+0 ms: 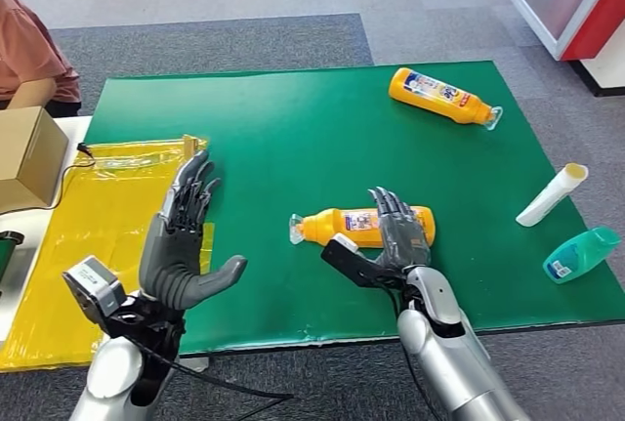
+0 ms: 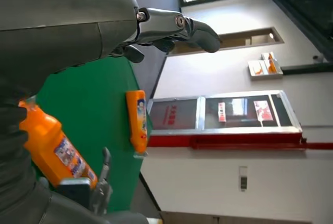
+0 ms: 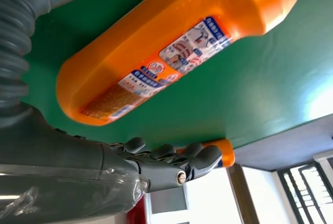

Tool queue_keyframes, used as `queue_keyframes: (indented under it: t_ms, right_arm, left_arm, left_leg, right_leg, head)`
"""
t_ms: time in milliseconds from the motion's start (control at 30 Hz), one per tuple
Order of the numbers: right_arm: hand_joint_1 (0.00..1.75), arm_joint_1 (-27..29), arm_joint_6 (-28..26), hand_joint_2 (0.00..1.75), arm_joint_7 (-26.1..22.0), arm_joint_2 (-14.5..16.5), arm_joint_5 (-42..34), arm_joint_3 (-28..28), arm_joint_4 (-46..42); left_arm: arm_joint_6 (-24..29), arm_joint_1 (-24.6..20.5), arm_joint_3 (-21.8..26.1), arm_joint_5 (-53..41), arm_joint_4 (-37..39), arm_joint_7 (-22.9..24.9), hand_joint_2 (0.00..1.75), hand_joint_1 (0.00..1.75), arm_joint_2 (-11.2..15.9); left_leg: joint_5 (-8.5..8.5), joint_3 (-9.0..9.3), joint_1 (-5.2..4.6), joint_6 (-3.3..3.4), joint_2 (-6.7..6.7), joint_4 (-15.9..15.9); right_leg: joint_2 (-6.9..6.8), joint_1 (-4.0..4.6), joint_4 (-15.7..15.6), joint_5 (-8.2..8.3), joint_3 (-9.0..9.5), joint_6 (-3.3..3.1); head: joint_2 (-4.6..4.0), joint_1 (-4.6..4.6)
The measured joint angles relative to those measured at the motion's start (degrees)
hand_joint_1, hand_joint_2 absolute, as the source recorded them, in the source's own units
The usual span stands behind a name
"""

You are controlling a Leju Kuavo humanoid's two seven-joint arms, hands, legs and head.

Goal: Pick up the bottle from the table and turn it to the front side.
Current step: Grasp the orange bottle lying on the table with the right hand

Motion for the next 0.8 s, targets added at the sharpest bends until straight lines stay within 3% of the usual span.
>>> queue_keyframes:
  t_ms: [400, 633, 800]
  right_arm:
    - [0.0, -5.0, 1.1, 1.75, -5.5, 0.7, -6.6, 0.6, 10.5]
    - [0.0, -7.1, -0.7, 1.75, -4.5, 0.4, -4.1, 0.6, 14.8]
    - [0.0, -8.5, -3.3, 1.75, -2.9, -0.2, 0.4, 0.7, 17.6]
  left_arm:
    - [-2.5, -3.9, -5.4, 5.3, 1.1, 0.4, 1.75, 0.0, 0.3]
    - [-3.3, -4.0, -7.4, 5.8, 1.0, -0.1, 1.75, 0.0, 0.6]
    - [-7.8, -4.0, -7.8, 11.9, 1.1, 0.1, 1.75, 0.0, 0.8]
  left_leg:
    - [0.01, -0.01, 0.0, -0.01, 0.0, 0.0]
    - [0.01, 0.0, 0.0, -0.01, 0.0, 0.0]
    - [0.01, 0.0, 0.0, -0.01, 0.0, 0.0]
  right_leg:
    - [0.0, 0.0, 0.0, 0.01, -0.02, 0.0]
    - [0.0, -0.01, 0.0, 0.01, -0.02, 0.0]
    - [0.0, -0.01, 0.0, 0.01, -0.02, 0.0]
  head:
    - [0.0, -0.01]
    - [0.0, -0.01]
    - [0.0, -0.01]
